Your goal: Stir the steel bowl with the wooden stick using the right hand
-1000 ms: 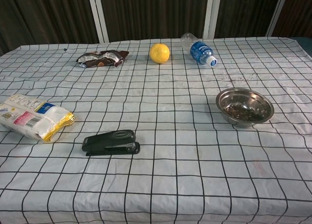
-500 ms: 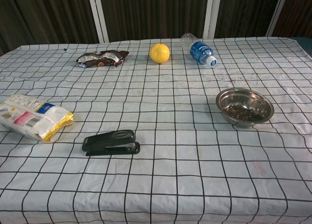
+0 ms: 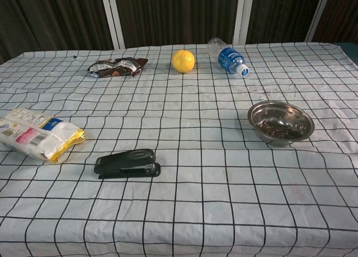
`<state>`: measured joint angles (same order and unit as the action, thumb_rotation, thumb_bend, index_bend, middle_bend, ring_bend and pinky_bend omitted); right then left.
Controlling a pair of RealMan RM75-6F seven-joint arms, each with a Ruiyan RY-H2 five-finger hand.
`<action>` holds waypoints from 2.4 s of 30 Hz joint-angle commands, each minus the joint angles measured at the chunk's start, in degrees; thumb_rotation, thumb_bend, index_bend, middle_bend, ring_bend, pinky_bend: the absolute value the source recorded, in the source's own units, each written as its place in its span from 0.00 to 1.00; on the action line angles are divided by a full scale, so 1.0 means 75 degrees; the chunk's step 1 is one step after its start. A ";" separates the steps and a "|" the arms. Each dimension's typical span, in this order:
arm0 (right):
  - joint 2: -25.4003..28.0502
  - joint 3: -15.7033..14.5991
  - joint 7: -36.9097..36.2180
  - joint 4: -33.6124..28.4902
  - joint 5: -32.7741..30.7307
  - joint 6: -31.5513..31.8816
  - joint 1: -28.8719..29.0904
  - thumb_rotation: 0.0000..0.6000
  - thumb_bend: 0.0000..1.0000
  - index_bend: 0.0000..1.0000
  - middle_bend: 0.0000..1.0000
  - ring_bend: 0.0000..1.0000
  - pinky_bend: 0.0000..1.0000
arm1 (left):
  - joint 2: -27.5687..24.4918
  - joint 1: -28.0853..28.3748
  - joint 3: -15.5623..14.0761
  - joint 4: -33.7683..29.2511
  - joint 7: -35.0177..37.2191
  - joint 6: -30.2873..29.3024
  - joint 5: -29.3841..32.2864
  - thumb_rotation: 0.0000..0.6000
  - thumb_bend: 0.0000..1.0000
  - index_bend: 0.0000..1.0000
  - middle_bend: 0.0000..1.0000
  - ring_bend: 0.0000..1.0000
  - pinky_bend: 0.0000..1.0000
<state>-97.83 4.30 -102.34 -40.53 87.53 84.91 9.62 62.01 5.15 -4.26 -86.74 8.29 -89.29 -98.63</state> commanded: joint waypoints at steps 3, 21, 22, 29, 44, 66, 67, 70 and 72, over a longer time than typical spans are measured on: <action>0.0055 -0.0021 -0.0081 -0.0058 0.0018 0.0043 -0.0039 0.73 0.35 0.31 0.30 0.33 0.46 | -0.0001 -0.0004 -0.0004 0.0006 0.0014 -0.0013 -0.0010 1.00 0.39 0.00 0.07 0.00 0.08; 0.0302 -0.0105 0.0400 -0.0532 0.0208 0.0214 0.0015 0.85 0.36 0.85 0.71 0.79 0.82 | 0.0004 0.0000 -0.0002 0.0023 0.0041 -0.0036 -0.0031 1.00 0.39 0.00 0.07 0.00 0.08; 0.0308 -0.0096 0.0402 -0.0550 0.0204 0.0235 0.0013 0.85 0.36 0.85 0.72 0.80 0.82 | 0.0005 0.0000 -0.0001 0.0026 0.0046 -0.0038 -0.0029 1.00 0.39 0.00 0.07 0.00 0.08; 0.0333 -0.0065 0.0432 -0.0599 0.0176 0.0285 0.0000 0.91 0.36 0.91 0.78 0.85 0.87 | 0.0018 -0.0002 0.0002 0.0042 0.0054 -0.0063 -0.0046 1.00 0.39 0.00 0.07 0.00 0.08; 0.0053 0.0532 0.1405 -0.0768 0.0168 0.1214 0.0271 1.00 0.70 1.00 1.00 1.00 1.00 | 0.0035 0.0009 0.0009 0.0047 0.0037 -0.0048 -0.0038 1.00 0.39 0.00 0.08 0.00 0.08; -0.2340 0.1973 0.4052 0.1271 0.0096 -0.0102 0.4134 1.00 0.73 1.00 1.00 1.00 1.00 | 0.0117 0.0219 0.0089 0.0076 -0.0050 0.0469 0.0278 1.00 0.39 0.00 0.08 0.00 0.08; -0.2424 0.2008 0.4032 0.1398 0.0025 -0.0233 0.4266 1.00 0.73 1.00 1.00 1.00 1.00 | 0.0121 0.0226 0.0095 0.0073 -0.0065 0.0495 0.0305 1.00 0.39 0.00 0.08 0.00 0.08; -0.2622 0.2041 0.3855 0.1612 -0.0131 -0.0473 0.4467 1.00 0.73 1.00 1.00 1.00 1.00 | 0.0124 0.0240 0.0124 0.0068 -0.0076 0.0528 0.0369 1.00 0.39 0.00 0.08 0.00 0.08; -0.2701 0.2010 0.3698 0.1695 -0.0183 -0.0511 0.4484 1.00 0.73 1.00 1.00 1.00 1.00 | 0.0117 0.0236 0.0134 0.0068 -0.0056 0.0518 0.0391 1.00 0.39 0.00 0.08 0.00 0.08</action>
<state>-117.56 19.33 -73.89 -28.36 86.54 81.42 42.96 62.90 6.93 -3.26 -86.23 7.86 -85.40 -95.71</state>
